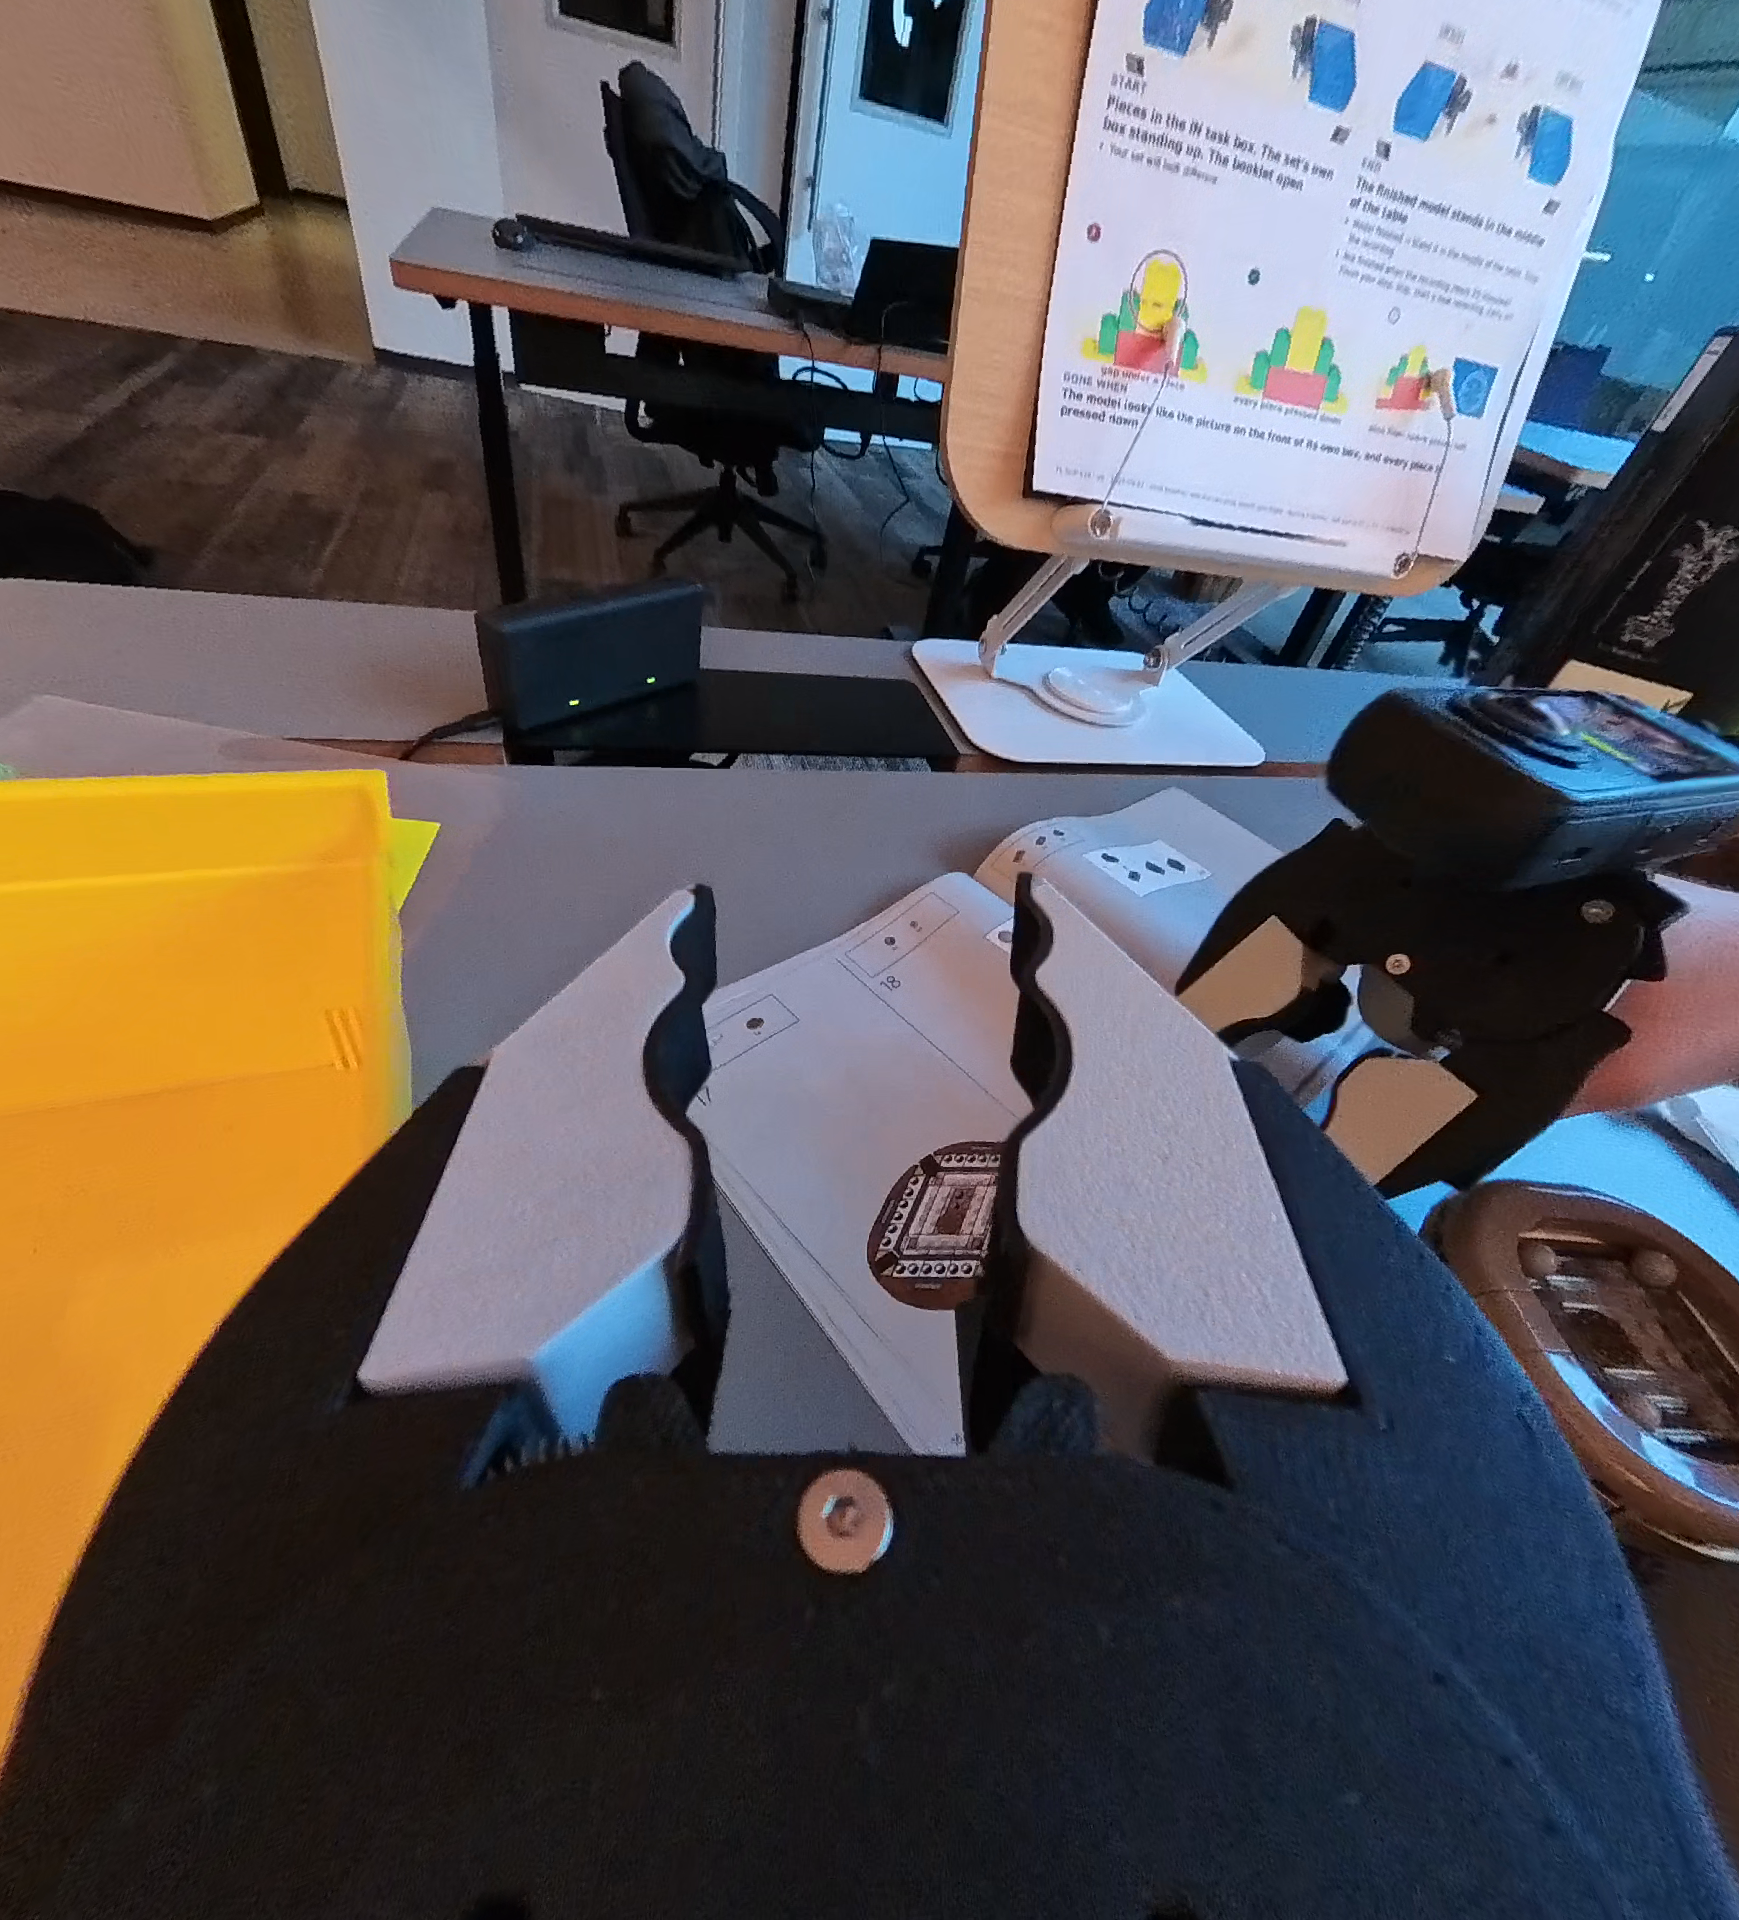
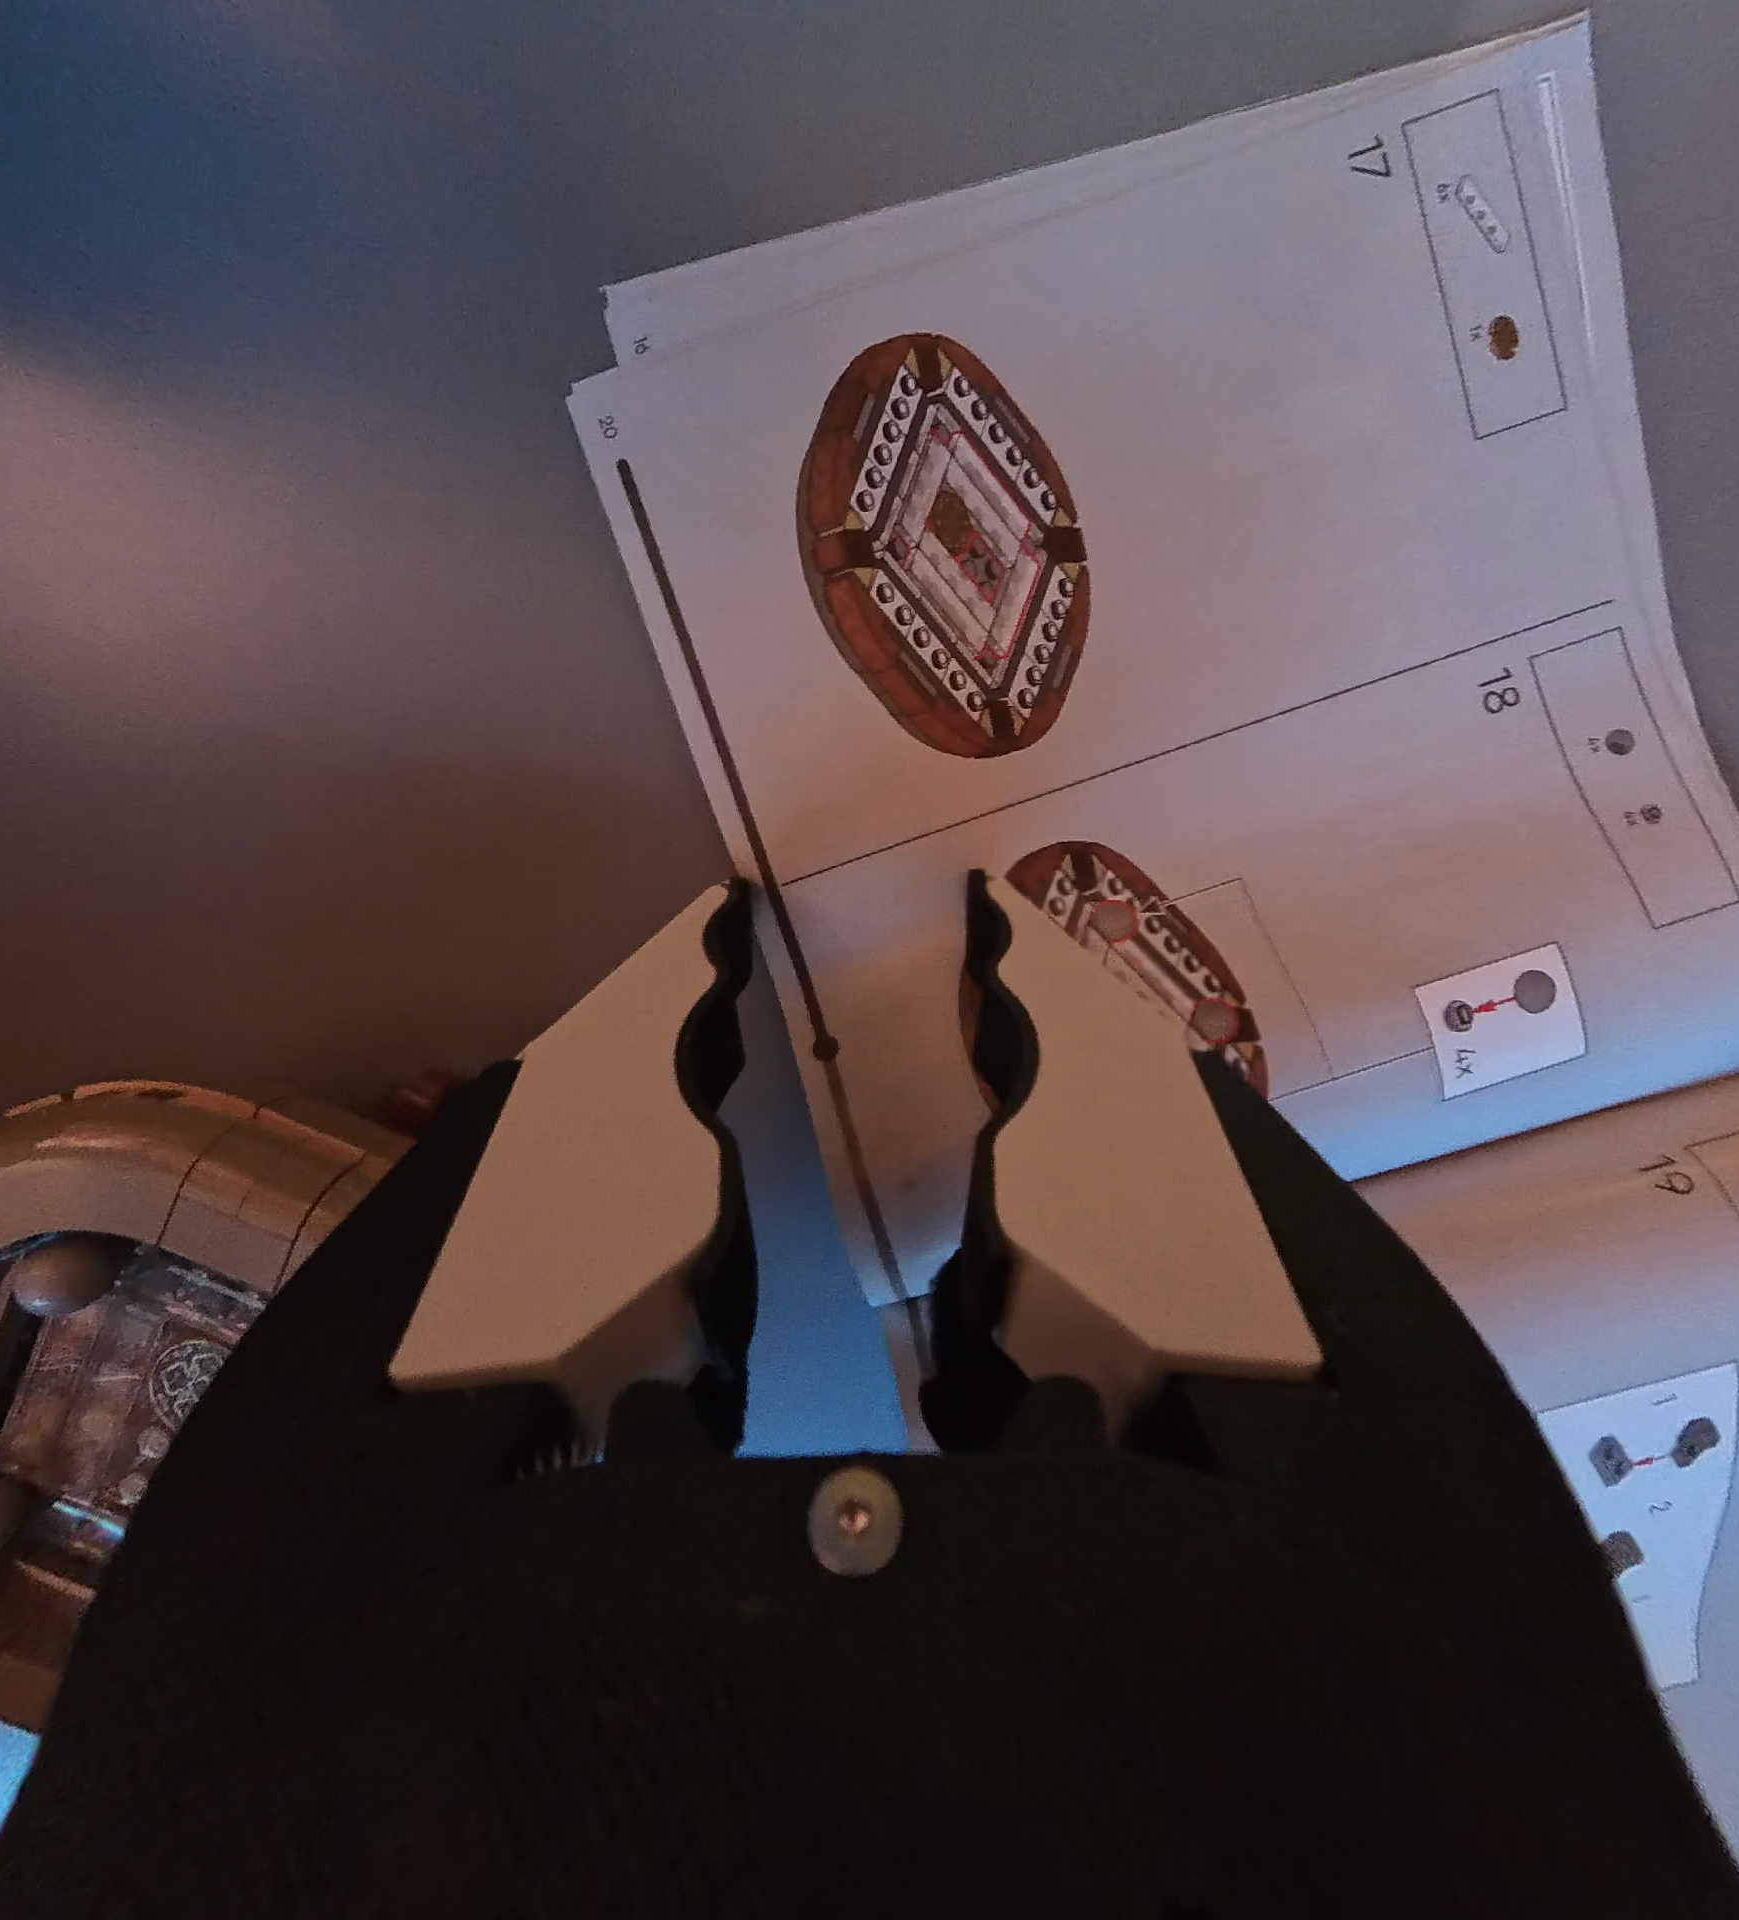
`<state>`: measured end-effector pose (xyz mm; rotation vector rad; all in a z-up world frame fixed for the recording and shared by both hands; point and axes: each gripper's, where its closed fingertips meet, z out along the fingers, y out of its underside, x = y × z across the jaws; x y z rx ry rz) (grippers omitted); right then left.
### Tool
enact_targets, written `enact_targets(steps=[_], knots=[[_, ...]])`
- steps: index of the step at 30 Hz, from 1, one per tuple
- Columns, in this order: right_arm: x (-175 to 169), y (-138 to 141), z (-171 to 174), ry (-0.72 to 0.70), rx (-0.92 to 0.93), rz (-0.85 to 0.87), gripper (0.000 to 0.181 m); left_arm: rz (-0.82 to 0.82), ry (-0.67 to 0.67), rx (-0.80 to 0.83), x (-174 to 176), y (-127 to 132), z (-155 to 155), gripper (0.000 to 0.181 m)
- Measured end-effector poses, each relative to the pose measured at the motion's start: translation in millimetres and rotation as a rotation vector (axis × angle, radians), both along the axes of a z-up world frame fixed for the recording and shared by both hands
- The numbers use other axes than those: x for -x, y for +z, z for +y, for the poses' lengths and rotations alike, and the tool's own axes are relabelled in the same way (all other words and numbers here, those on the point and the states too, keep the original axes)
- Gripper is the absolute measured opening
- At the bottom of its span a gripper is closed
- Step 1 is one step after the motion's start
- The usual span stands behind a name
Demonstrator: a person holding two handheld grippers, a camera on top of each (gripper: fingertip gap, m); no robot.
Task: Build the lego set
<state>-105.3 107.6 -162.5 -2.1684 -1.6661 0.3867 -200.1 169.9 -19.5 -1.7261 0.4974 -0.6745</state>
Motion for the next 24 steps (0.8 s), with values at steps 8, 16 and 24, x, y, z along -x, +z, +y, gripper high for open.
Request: enact_targets(steps=[8, 16, 24], knots=[[-6.2, 0.3, -5.7, -0.004, 0.002, 0.014, 0.030, 0.130, -0.140, 0.181, -22.8, -44.0, -8.0, 0.056], [-7.5, 0.6, -10.2, 0.008, 0.013, 0.055, 0.000, 0.398, -0.470, 0.272, -62.6, -94.1, -55.4, 0.059], [-8.2, 1.0, -10.6, -0.007, 0.022, 0.111, 0.002, 0.786, -0.598, 0.167, -51.0, -139.7, -75.9, 0.072]])
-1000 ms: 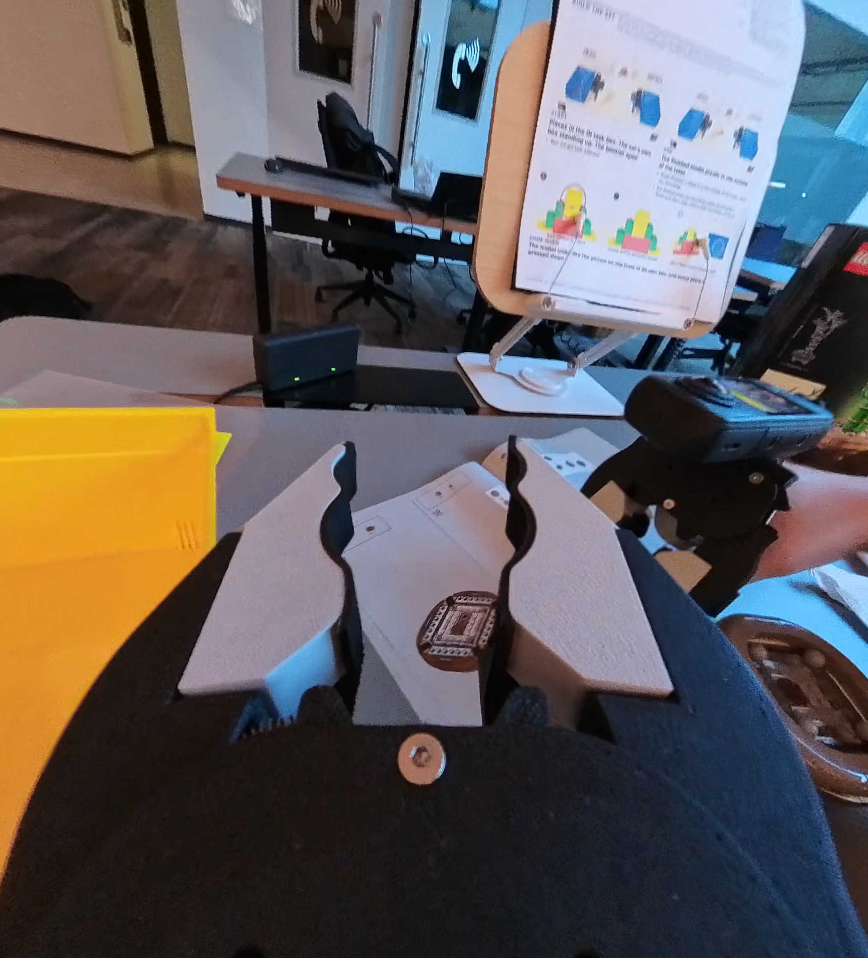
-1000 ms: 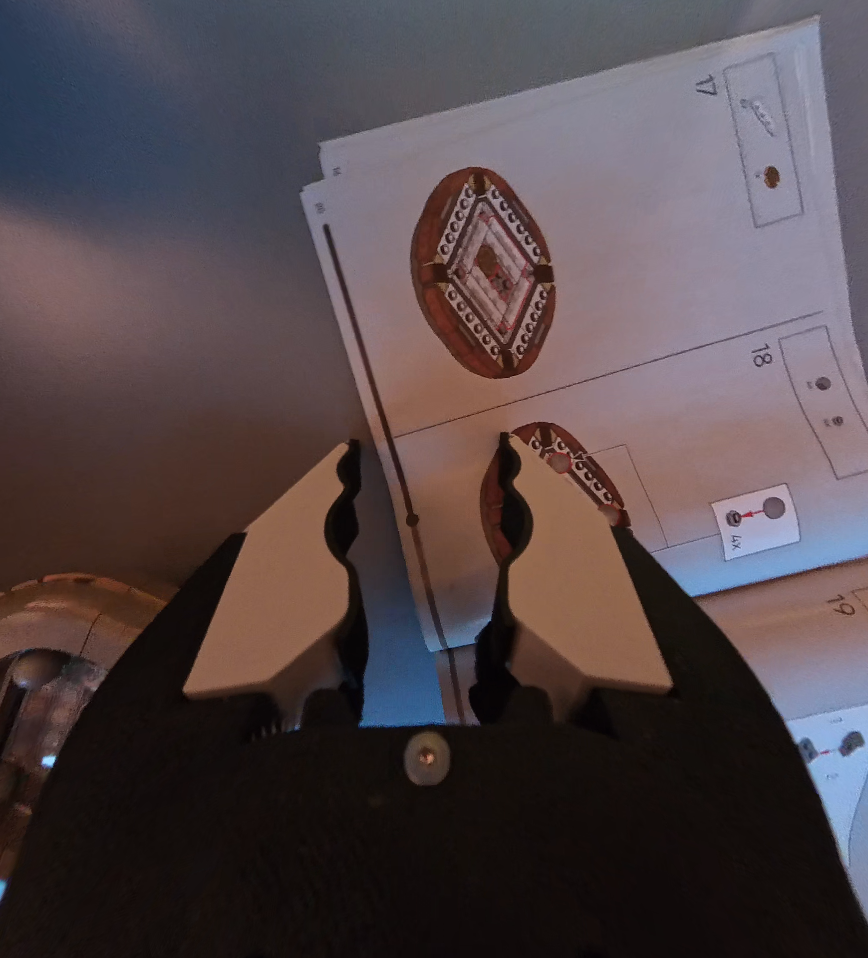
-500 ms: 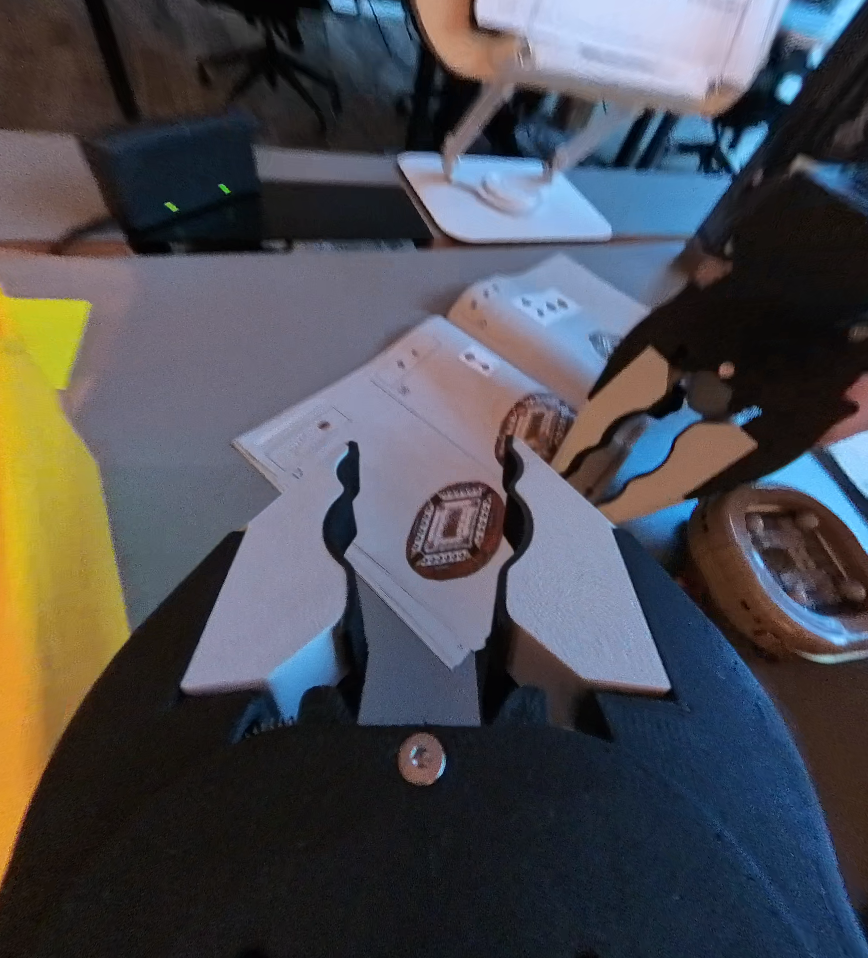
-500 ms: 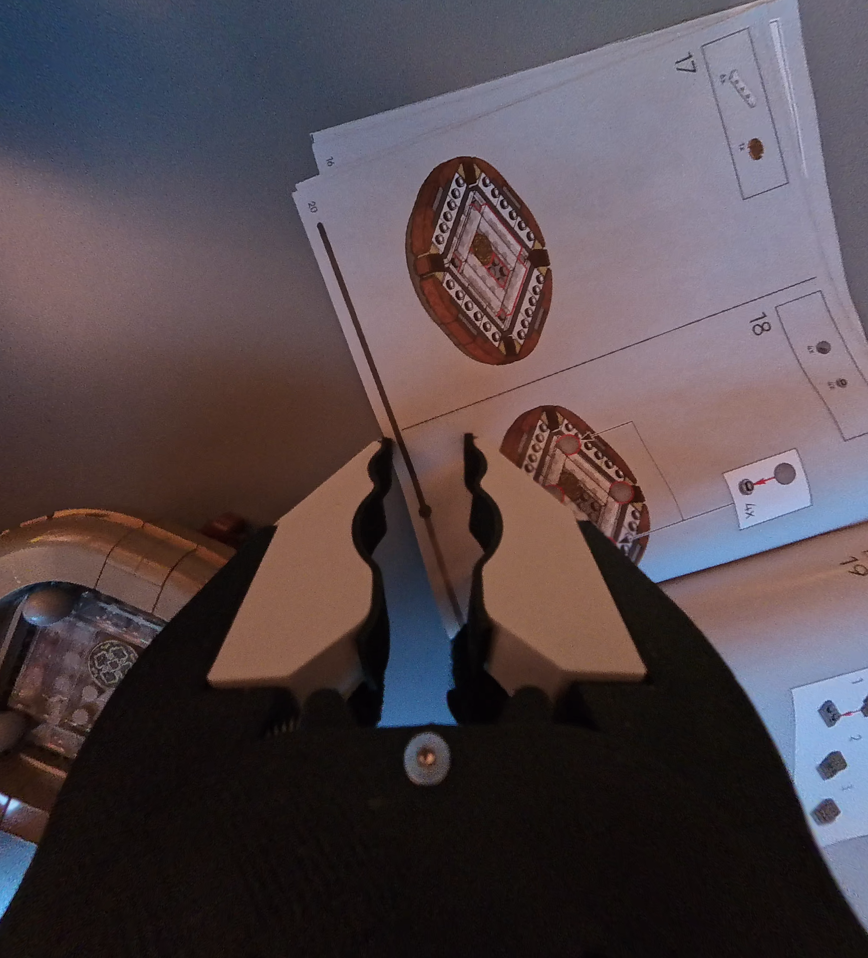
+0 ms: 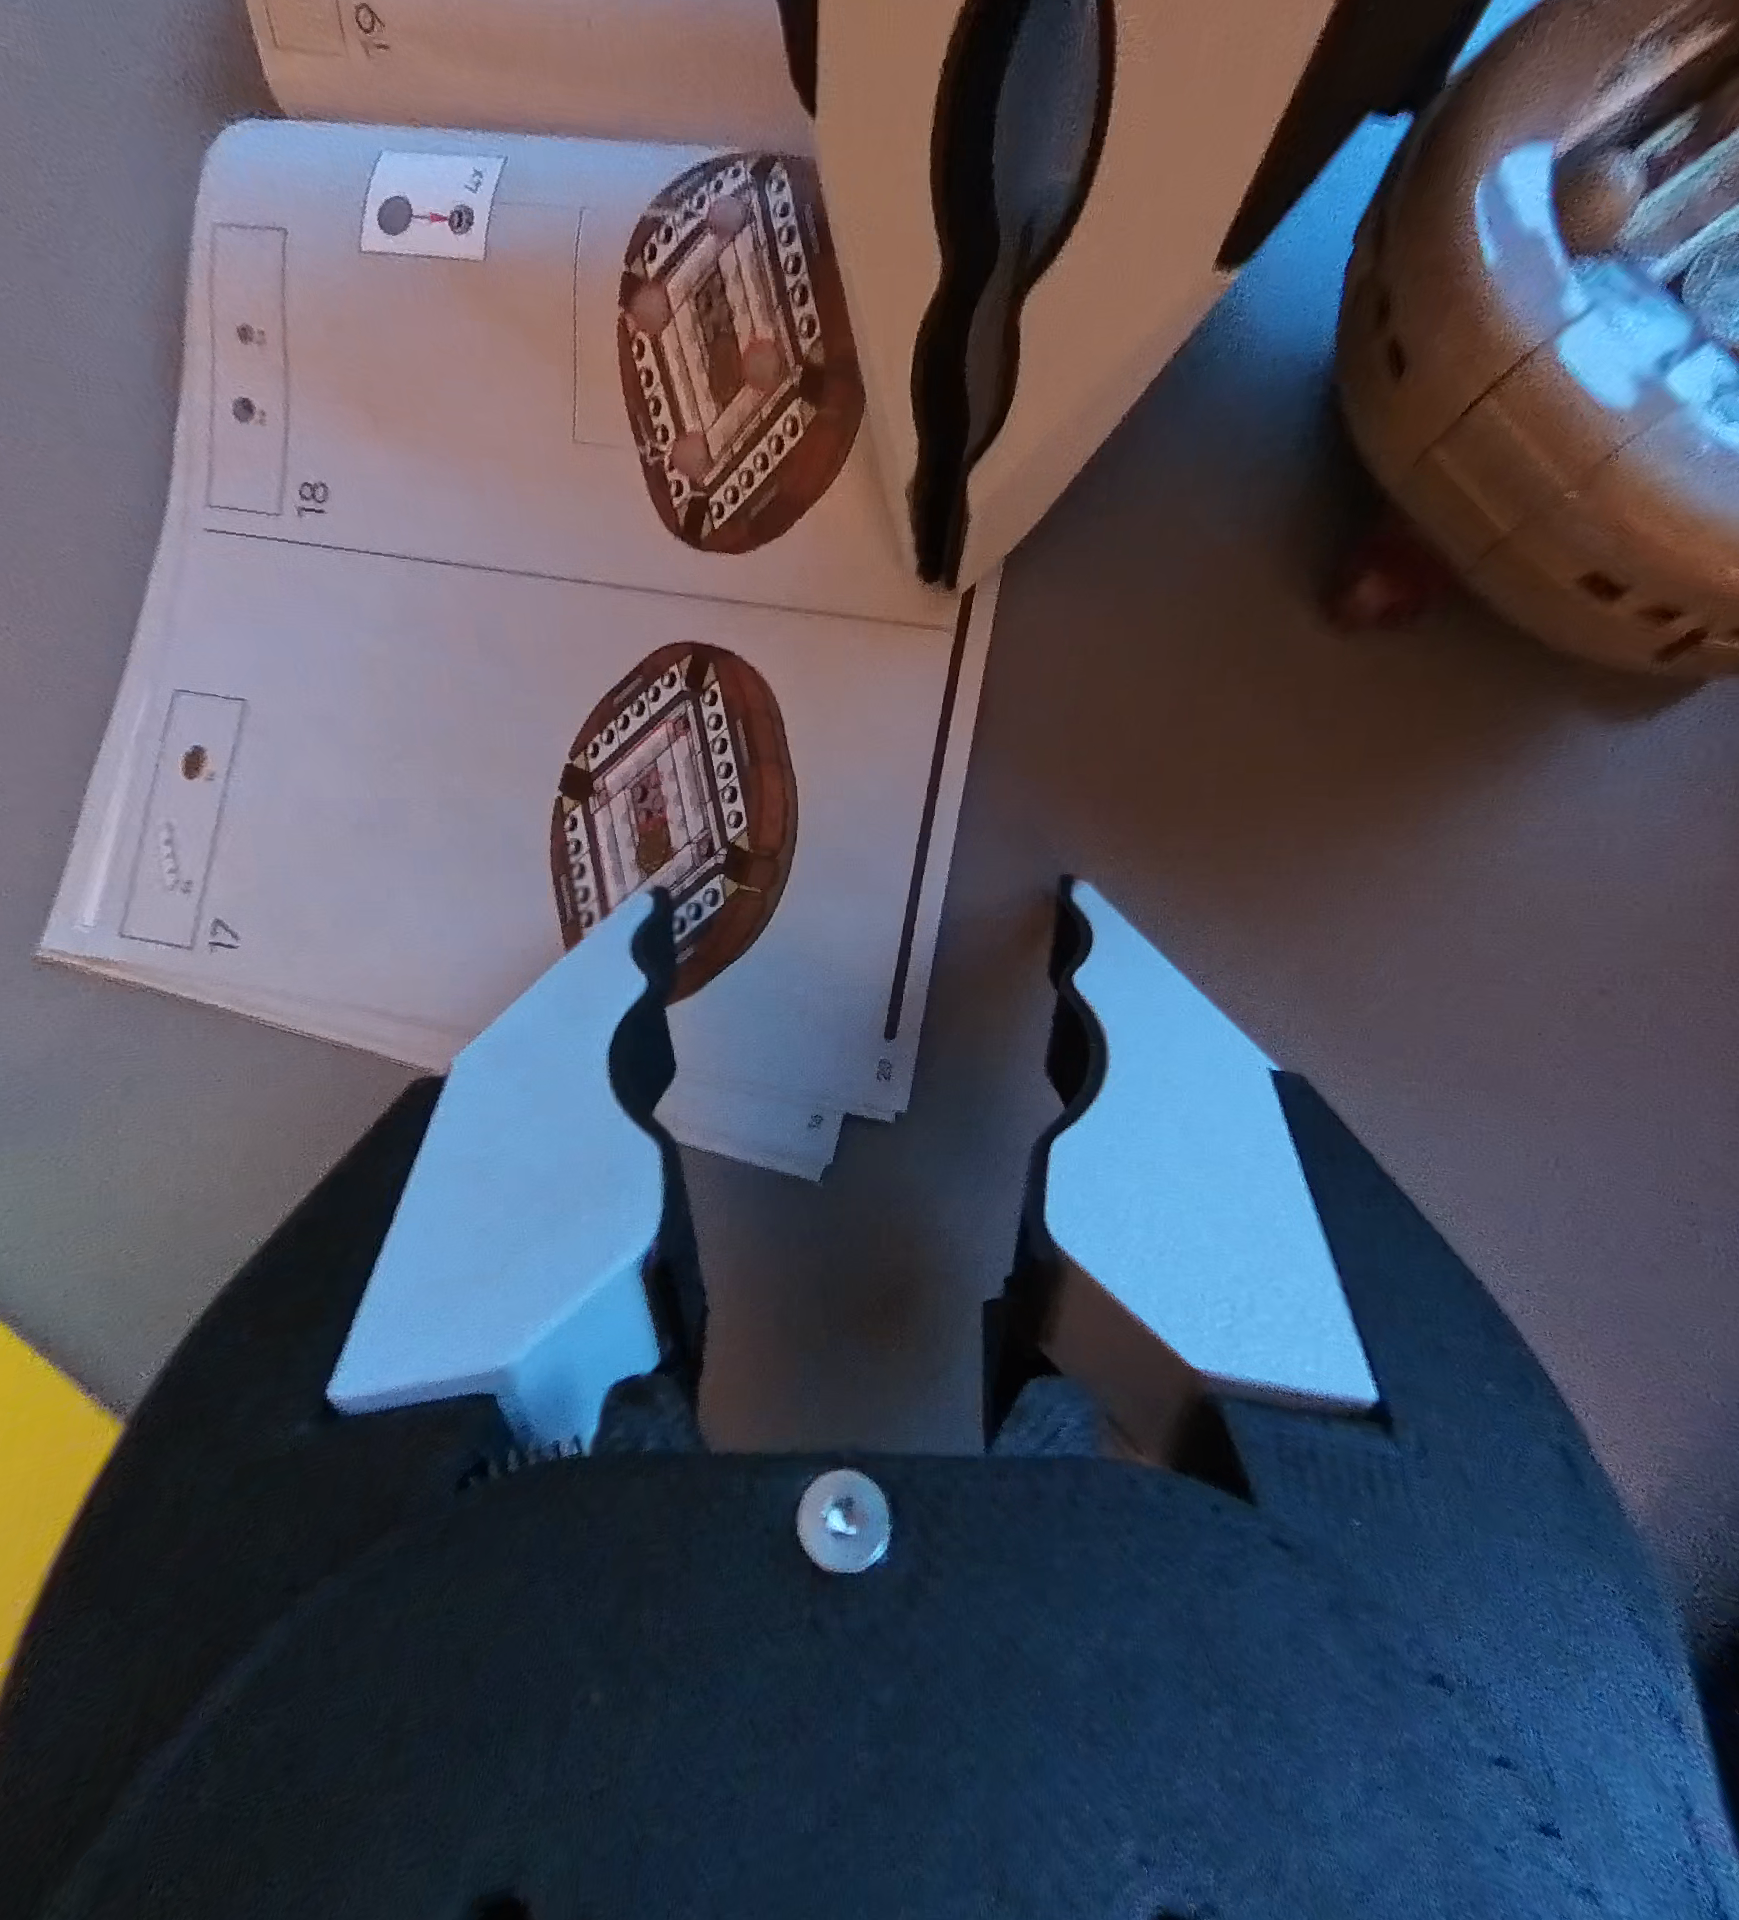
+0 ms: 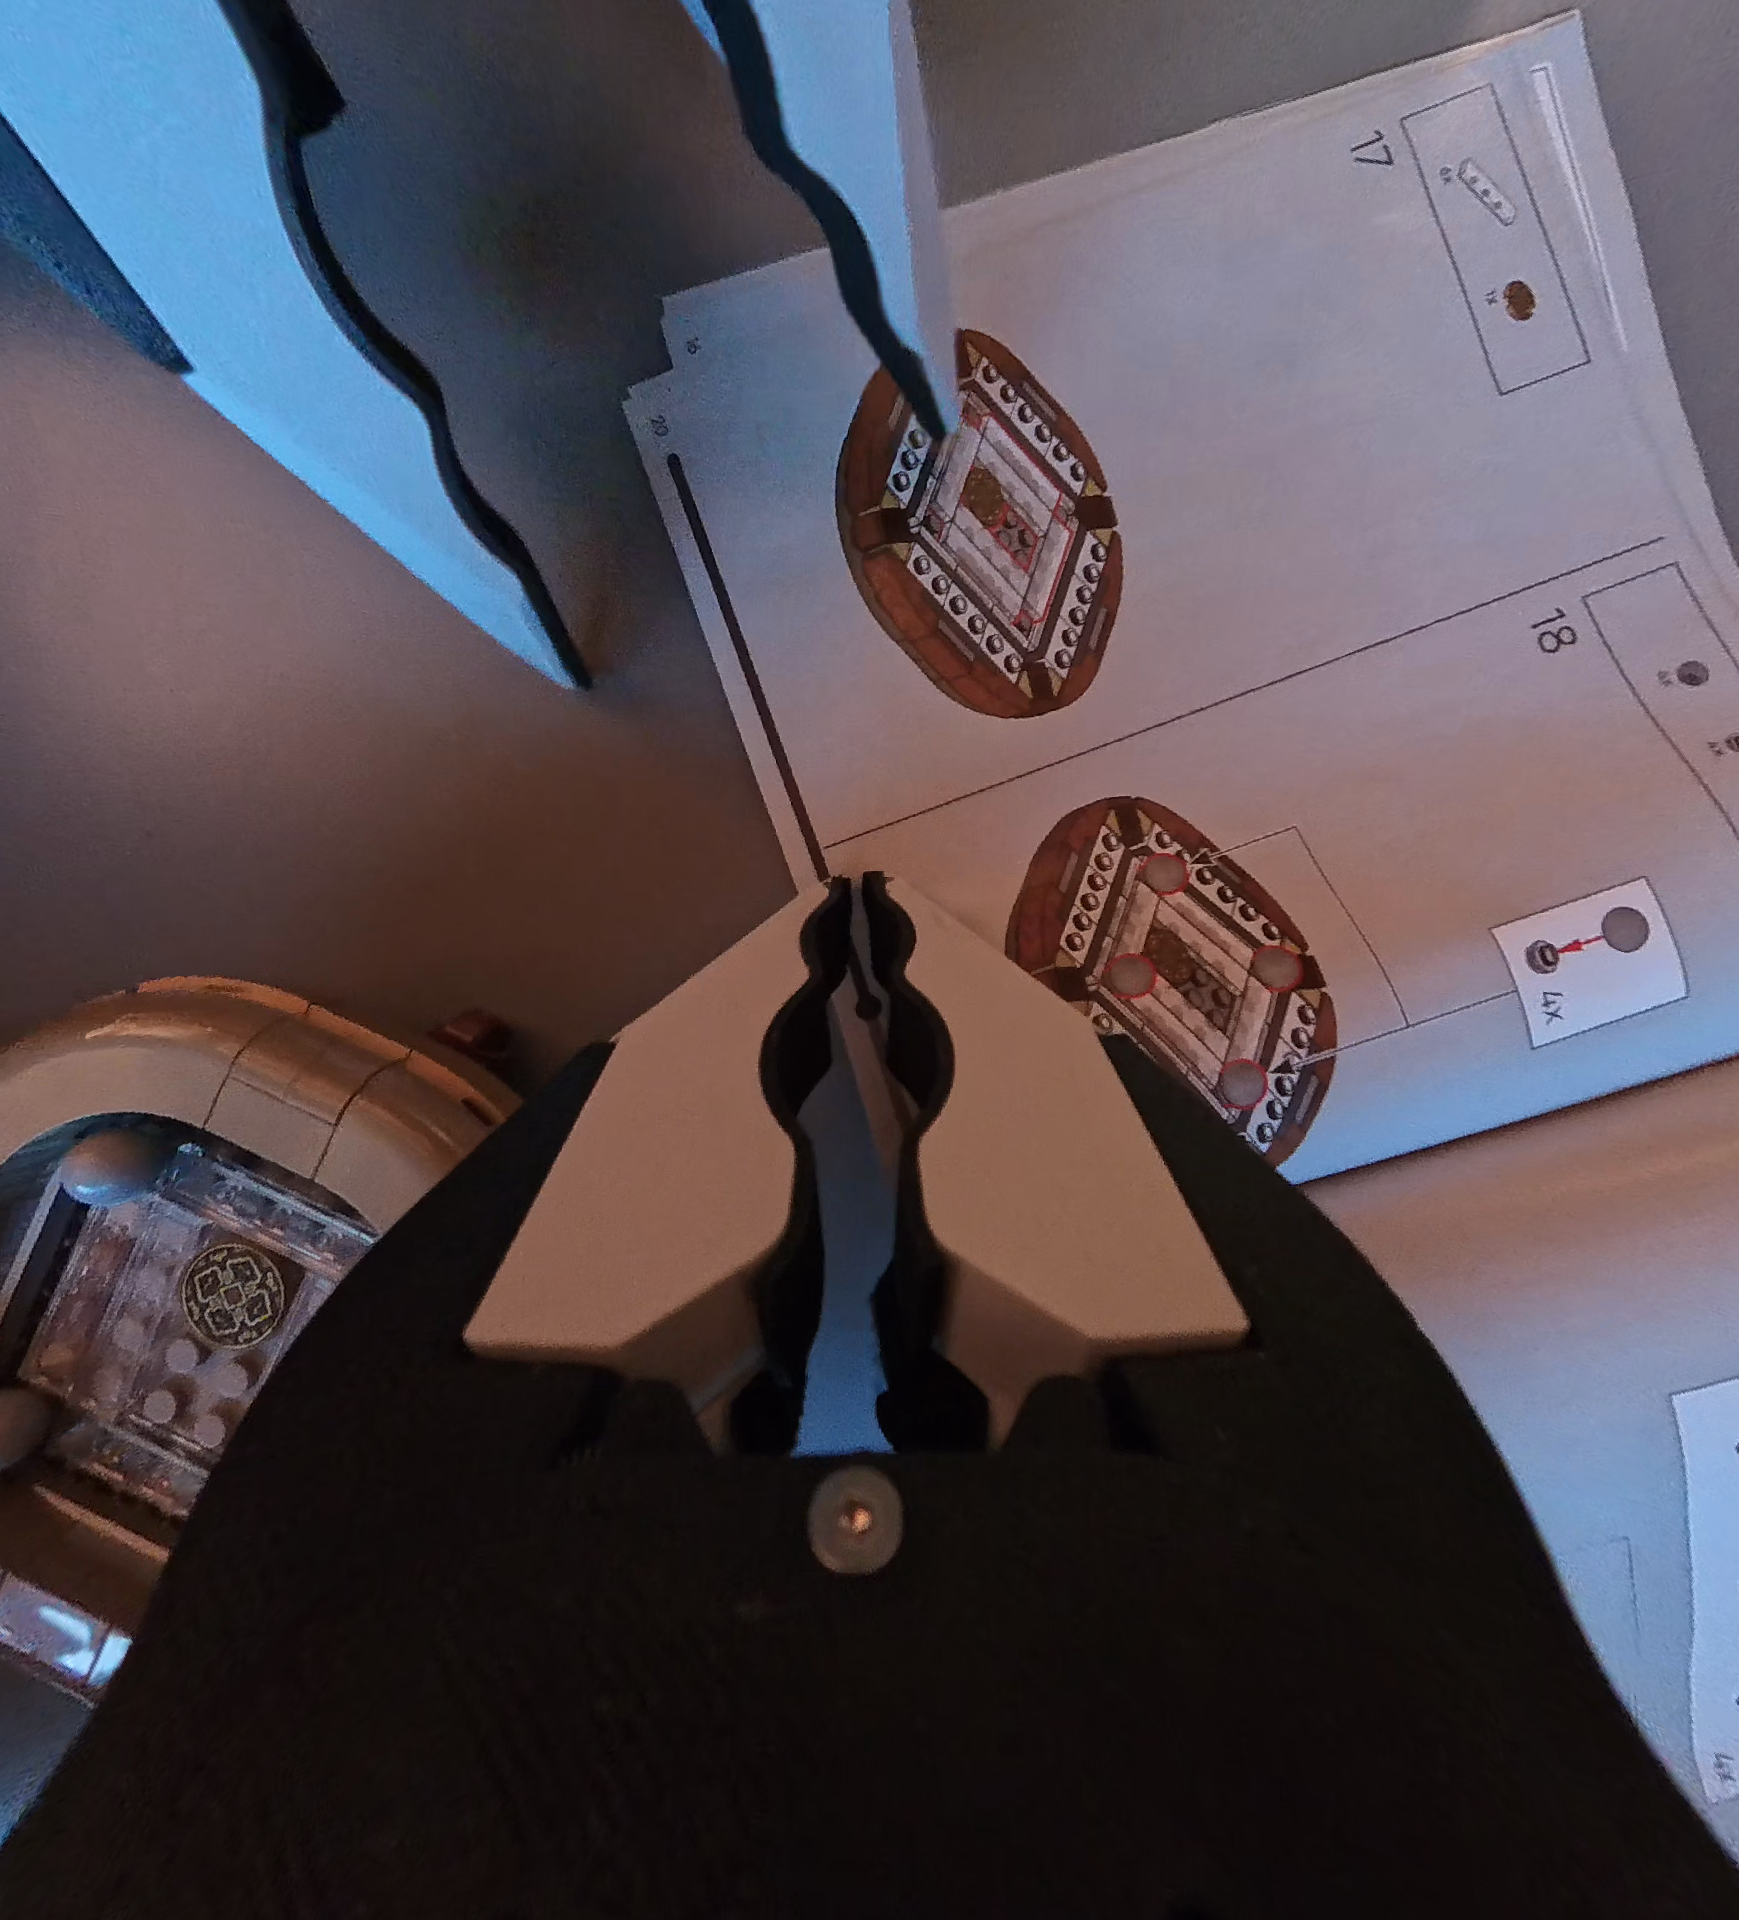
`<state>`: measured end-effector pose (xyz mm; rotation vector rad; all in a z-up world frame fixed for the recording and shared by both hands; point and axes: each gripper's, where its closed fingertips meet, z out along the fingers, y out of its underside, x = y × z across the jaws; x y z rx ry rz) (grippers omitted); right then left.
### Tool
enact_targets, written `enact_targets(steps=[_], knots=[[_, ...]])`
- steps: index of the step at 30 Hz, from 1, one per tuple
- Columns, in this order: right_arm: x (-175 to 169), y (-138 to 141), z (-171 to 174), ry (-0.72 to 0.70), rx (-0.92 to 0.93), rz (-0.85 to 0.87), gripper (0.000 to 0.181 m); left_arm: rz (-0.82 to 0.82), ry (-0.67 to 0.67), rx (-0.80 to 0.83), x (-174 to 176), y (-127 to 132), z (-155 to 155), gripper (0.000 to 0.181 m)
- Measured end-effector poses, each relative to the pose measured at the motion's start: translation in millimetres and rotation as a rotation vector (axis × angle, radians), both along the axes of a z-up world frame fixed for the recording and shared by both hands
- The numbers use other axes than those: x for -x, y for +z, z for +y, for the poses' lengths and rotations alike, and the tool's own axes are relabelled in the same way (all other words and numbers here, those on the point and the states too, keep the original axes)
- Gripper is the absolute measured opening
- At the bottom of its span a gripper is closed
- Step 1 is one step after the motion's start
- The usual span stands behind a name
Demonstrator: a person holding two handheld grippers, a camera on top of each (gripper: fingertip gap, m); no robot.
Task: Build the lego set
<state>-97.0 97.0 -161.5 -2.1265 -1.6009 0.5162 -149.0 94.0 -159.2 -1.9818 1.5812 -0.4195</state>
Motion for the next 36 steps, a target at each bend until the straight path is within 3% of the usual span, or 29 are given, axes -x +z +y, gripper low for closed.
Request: enact_targets(steps=[4, 10, 16, 23, 32, 36], knots=[[-0.1, 0.0, -0.1, -0.009, 0.011, 0.020, 0.002, -0.015, -0.030, 0.033, -2.4, -1.3, -7.0, 0.037], [1.2, 1.3, -1.8, -0.016, 0.006, 0.029, 0.013, -0.038, 0.010, 0.031, -0.9, -1.5, 0.9, 0.015], [18.8, 13.2, 1.4, 0.037, -0.140, 0.044, 0.035, -0.043, 0.016, 0.027, -0.8, -1.4, 2.5, 0.012], [35.4, 4.9, -1.3, 0.141, -0.175, -0.057, 0.042, -0.063, 0.049, 0.025, 1.3, -1.6, 8.6, 0.000], [-36.6, 6.1, 7.8, 0.180, -0.292, -0.341, 0.046, -0.056, 0.051, 0.018, 1.9, -2.1, 8.6, 0.000], [-27.7, 6.5, 5.0, 0.181, -0.302, -0.296, 0.045, -0.056, 0.052, 0.014, 1.9, -2.3, 8.6, 0.000]])
